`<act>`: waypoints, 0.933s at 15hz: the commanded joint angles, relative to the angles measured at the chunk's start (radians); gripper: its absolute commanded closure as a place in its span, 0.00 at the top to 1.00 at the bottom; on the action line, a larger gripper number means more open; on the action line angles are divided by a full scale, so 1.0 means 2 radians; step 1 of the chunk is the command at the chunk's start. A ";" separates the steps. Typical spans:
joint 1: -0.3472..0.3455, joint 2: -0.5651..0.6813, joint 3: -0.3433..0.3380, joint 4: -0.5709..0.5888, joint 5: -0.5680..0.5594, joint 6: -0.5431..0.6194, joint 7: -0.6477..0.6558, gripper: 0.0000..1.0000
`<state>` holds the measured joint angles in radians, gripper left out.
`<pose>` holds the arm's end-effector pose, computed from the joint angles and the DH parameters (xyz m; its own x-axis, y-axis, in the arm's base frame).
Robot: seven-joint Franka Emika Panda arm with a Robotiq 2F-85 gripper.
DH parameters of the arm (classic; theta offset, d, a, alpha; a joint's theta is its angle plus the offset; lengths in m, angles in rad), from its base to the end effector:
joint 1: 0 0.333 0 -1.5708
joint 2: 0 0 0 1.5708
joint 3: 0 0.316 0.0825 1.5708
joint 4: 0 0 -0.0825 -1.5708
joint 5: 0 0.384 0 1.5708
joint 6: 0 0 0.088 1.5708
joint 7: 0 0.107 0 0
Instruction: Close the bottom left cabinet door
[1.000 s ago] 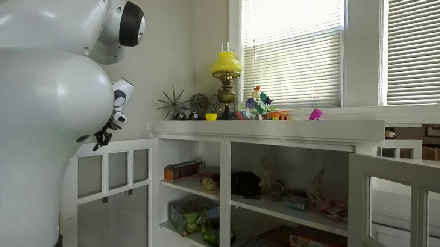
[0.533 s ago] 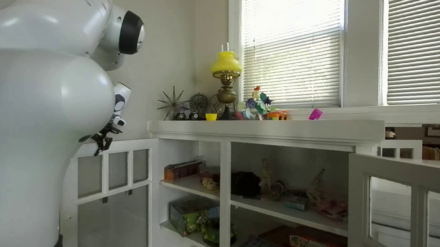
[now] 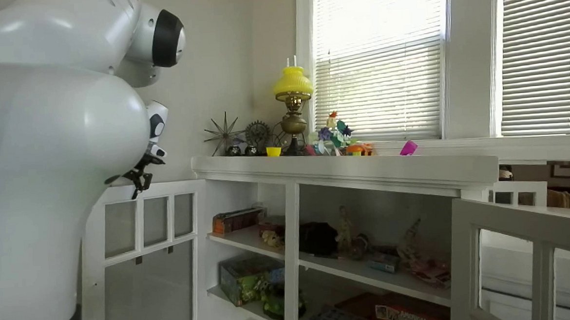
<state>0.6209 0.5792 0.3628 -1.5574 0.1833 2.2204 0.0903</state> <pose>0.4201 0.5692 0.3398 0.7546 0.6543 0.0504 0.6267 -0.6958 -0.3508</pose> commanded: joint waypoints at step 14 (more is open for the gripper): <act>0.011 -0.057 -0.051 -0.024 -0.122 -0.095 0.063 1.00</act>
<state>0.6344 0.5110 0.2818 -1.5645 -0.0155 2.0618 0.1602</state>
